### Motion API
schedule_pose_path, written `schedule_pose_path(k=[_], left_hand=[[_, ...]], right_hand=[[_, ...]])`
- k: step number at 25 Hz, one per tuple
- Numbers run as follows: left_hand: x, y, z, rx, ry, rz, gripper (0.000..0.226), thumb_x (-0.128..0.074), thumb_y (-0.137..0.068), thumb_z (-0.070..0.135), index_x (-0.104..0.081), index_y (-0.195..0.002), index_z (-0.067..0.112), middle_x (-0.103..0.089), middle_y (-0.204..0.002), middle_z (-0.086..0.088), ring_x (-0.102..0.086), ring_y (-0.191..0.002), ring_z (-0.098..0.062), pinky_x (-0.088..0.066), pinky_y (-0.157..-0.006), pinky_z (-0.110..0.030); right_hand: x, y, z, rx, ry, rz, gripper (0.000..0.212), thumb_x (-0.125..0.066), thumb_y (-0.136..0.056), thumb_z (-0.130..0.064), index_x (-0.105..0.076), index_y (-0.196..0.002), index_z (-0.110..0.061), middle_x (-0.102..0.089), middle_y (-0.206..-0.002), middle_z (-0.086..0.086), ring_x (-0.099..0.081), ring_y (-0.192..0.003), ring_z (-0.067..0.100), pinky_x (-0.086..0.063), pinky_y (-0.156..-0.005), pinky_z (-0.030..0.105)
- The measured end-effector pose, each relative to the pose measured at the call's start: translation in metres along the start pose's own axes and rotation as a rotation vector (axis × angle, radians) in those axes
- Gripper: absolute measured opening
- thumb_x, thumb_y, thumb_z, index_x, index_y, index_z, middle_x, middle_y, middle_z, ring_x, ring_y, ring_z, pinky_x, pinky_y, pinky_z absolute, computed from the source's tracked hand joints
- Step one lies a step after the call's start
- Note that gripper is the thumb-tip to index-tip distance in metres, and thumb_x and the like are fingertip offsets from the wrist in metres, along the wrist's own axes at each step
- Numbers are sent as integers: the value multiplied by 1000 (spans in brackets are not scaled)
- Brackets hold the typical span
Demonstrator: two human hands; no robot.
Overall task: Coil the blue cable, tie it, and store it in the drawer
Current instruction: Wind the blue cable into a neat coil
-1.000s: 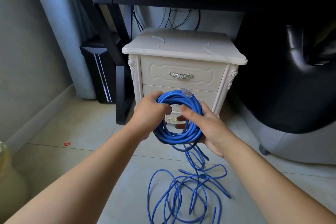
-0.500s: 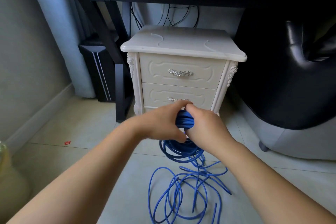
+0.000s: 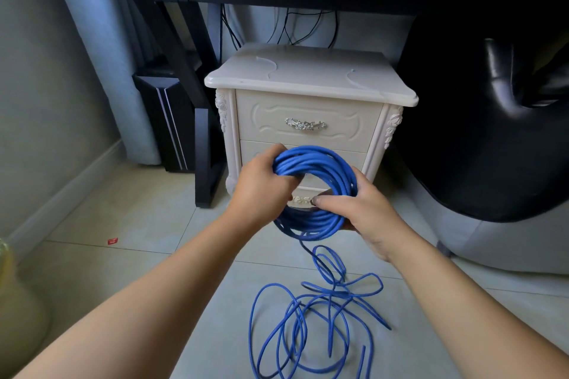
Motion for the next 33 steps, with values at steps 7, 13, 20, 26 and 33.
schedule_pose_path(k=[7,13,20,26,33], left_hand=[[-24,14,-27,351,698,120,12,-61,-92,9,-61,-104,12,-55,-56,1,-59,-52,-14,-52,-61,-31],[-42,17,-31,371,374,-168,24,-71,-86,25,-62,-104,11,-62,-81,-2,-57,-64,-8,-43,-58,-17],[-32,9,11,-128,-158,-258,65,-72,-76,8,-51,-133,30,-60,-115,7,-61,-91,-7,-43,-74,-5],[-17,6,12,-127,-161,-69,8,-63,-83,13,-58,-85,19,-57,-63,5,-54,-60,-15,-44,-55,-23],[-9,4,-17,233,446,27,9,-65,-86,8,-65,-93,12,-50,-55,10,-46,-54,-12,-52,-61,-35]], right_hand=[[-7,0,9,4,-387,218,38,-77,-73,-13,-56,-102,-25,-68,-86,7,-71,-90,32,-54,-84,50],[25,0,5,21,-181,356,27,-59,-75,2,-54,-86,-22,-56,-69,1,-73,-71,29,-43,-57,33],[11,3,-36,251,545,153,35,-65,-70,-4,-55,-89,-32,-61,-76,-9,-56,-72,18,-45,-64,32],[10,5,-44,257,378,151,38,-73,-72,-11,-54,-98,-31,-64,-86,-10,-60,-73,5,-45,-64,13],[-2,7,-29,98,-93,-82,27,-74,-81,-38,-63,-105,-32,-73,-94,1,-70,-77,9,-51,-63,20]])
Point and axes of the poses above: each hand's wrist, its own y-axis away from the middle knuckle, its own x-axis out of the back of the hand, z = x × y, the point moved 9 cm from there along -y, towards the middle knuckle
